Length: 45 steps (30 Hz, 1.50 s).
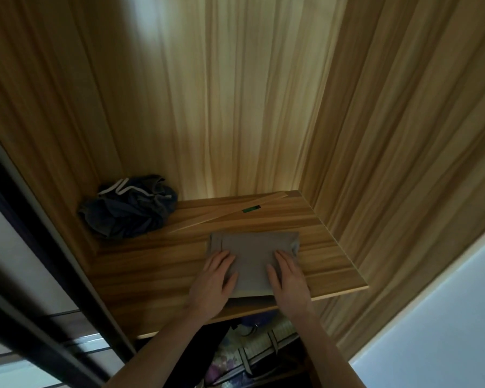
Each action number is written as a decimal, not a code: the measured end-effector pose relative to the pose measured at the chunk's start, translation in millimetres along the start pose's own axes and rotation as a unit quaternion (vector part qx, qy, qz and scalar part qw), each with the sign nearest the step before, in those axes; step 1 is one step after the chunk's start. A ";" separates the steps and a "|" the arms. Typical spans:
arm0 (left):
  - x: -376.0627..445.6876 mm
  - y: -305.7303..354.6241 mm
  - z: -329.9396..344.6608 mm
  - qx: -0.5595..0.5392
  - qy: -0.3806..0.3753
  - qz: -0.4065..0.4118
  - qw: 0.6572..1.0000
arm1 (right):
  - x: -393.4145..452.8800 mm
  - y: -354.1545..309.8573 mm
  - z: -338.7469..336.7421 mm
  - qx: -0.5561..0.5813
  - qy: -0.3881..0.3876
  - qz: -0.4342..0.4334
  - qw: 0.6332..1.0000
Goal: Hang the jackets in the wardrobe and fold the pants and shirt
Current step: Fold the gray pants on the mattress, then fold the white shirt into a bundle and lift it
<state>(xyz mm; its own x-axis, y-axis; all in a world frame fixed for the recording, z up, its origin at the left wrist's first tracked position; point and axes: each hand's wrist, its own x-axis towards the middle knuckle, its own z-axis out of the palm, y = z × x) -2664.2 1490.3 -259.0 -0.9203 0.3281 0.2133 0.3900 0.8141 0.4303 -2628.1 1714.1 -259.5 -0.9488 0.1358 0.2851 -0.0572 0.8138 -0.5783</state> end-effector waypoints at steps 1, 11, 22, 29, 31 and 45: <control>0.3 -1.0 -1.8 -0.005 -0.007 0.000 1.000 | 1.7 0.2 -0.4 0.008 -0.004 0.003 1.000; -9.9 16.3 -39.8 -0.034 0.014 0.016 0.999 | -11.1 -11.0 -26.6 -0.059 0.009 -0.016 0.998; -50.3 21.1 -99.0 -0.009 0.044 0.184 0.982 | -111.9 -107.3 -73.3 -0.176 0.166 0.050 0.969; -96.4 33.1 -97.7 -0.092 0.011 0.266 0.960 | -202.1 -147.0 -86.2 -0.199 0.256 0.154 0.933; -114.3 41.9 -98.9 -0.110 0.002 0.289 0.951 | -230.9 -159.1 -88.6 -0.219 0.259 0.170 0.925; -285.8 175.5 -112.0 -0.236 -0.045 0.495 0.835 | -481.4 -243.0 -159.2 -0.299 0.368 0.361 0.803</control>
<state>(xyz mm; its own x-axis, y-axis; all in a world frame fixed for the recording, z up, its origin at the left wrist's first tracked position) -2329.1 1485.7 -146.2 -0.1304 0.7805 0.6114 0.9110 -0.1491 0.3846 -2108.0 1540.9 -134.5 -0.2137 0.8122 0.5428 0.7937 0.4683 -0.3883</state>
